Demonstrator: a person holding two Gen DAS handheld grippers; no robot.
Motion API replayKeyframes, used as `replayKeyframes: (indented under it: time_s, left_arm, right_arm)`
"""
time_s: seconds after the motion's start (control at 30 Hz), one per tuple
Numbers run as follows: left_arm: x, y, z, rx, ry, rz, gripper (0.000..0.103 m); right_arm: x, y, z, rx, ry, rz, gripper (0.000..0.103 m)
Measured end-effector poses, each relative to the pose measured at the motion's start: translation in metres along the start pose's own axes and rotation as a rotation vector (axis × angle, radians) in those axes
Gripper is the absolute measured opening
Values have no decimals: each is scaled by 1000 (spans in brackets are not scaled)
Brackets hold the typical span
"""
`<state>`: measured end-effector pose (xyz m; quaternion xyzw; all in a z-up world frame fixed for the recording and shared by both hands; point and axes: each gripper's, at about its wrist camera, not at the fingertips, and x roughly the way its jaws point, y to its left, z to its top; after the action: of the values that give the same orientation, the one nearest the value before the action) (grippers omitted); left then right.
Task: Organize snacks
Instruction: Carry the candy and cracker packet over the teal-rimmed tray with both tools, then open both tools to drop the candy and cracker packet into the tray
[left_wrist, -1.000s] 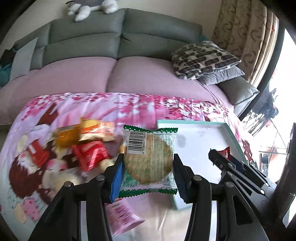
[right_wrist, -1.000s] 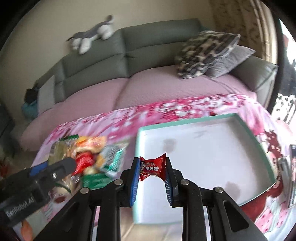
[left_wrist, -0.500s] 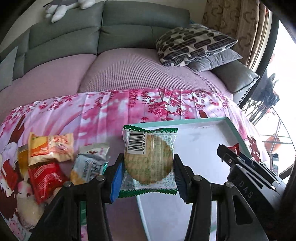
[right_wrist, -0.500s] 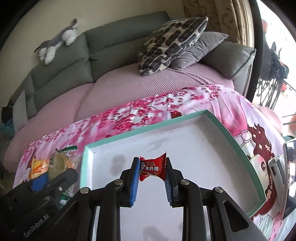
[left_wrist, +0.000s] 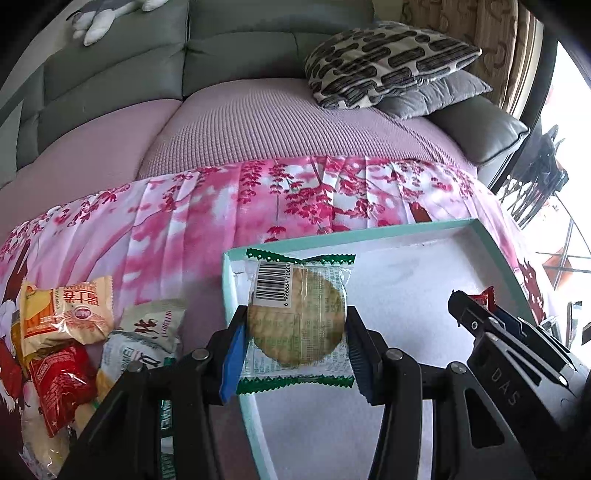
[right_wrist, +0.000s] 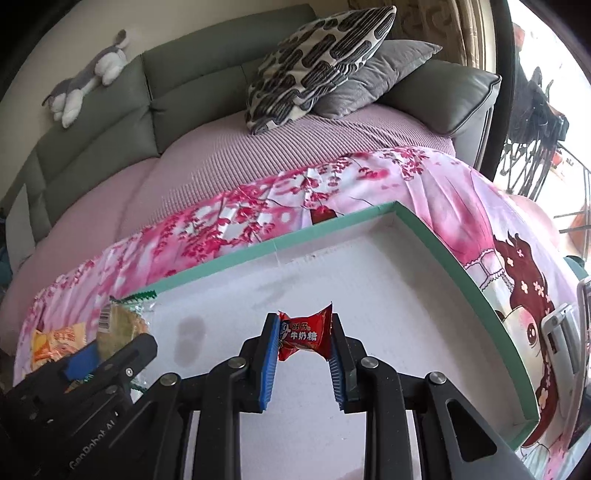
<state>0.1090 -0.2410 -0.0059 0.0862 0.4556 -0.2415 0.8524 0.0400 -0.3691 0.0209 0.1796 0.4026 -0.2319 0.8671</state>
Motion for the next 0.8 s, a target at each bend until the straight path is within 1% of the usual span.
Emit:
replayKeyframes:
  time_s: [0.17,0.37,0.63,0.7,0.73,0.77,0.8]
  left_arm:
    - [12,-8,-3,34,27,16,52]
    - [22,-11,-7,43,60,23,52]
    - [24,-12,-8,42,93,24,53]
    - [21,-12,-7,47,89,31,53]
    - [20,-12,-6,53,91,43,54]
    - [18,-11,-5,55,89,53,54]
    - [15,-10,-4,53,85,49,55]
  right_arm:
    - [11,-4,-5,8,37,-21,27]
    - [23,-4,-9,10,82,-37,28]
    - [23,-1,-10,-17,88,-57,29]
    - [24,0,-10,-23,92,-61,31]
    - [24,1,-9,-30,94,-62,39]
    - [24,2,-9,-38,96,-72,49]
    - [24,2,-9,-40,97,-89,54]
